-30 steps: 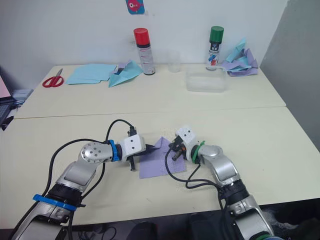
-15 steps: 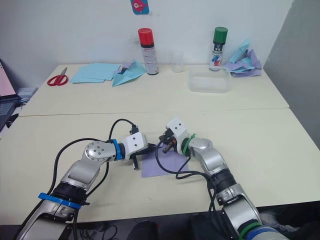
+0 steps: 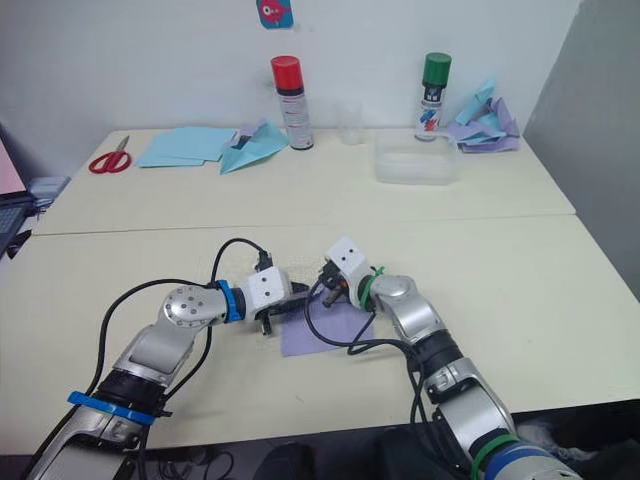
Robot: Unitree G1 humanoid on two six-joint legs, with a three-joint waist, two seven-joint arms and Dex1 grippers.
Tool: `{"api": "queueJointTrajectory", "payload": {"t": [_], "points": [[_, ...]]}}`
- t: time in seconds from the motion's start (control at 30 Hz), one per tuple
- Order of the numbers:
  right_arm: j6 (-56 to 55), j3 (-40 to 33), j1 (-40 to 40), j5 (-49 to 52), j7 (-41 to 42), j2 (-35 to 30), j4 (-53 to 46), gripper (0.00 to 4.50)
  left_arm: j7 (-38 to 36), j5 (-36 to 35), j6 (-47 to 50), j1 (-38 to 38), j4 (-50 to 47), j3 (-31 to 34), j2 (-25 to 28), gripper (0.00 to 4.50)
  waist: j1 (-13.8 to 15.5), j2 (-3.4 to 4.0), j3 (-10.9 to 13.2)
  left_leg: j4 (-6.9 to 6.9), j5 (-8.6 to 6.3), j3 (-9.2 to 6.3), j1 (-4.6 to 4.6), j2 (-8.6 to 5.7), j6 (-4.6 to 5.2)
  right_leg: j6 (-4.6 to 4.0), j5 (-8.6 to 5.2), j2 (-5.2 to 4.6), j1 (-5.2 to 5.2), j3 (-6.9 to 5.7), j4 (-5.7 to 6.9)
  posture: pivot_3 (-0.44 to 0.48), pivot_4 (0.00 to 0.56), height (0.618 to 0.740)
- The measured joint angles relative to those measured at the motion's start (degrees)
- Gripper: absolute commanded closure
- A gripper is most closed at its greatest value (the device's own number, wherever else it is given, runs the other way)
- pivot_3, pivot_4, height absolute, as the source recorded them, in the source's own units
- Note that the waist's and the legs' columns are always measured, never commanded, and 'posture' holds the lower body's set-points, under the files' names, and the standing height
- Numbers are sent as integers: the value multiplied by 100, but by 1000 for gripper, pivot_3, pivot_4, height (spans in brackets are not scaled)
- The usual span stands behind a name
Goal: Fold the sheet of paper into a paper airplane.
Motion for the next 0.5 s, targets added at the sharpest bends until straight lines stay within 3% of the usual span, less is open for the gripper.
{"api": "queueJointTrajectory", "payload": {"t": [0.17,0.27,0.4,0.5], "points": [[-9,20,-3,6,13,-14,-11,4500,-388,-577,458,730,-972,283,393,630,-22,3,2,-6,0,-2,-3,4,0,-6,-4,-2,-5,-2,0,0,150,740],[-3,21,71,13,30,-28,-91,4500,-341,-1511,1505,836,-1092,1077,358,630,-28,0,5,-3,0,-12,-3,3,0,-5,-4,-1,-4,-13,2,0,150,740],[28,32,159,23,92,-26,-227,4500,47,-2194,2162,479,-1012,1842,-35,1630,-7,2,7,-1,0,-6,-4,-4,0,-3,-4,0,1,-7,-3,0,150,740],[37,33,173,23,119,-32,-249,4500,301,-2316,2312,314,-908,1725,-603,2667,-5,1,6,0,0,3,-5,-6,0,4,-6,-1,1,1,-4,0,150,740]]}}
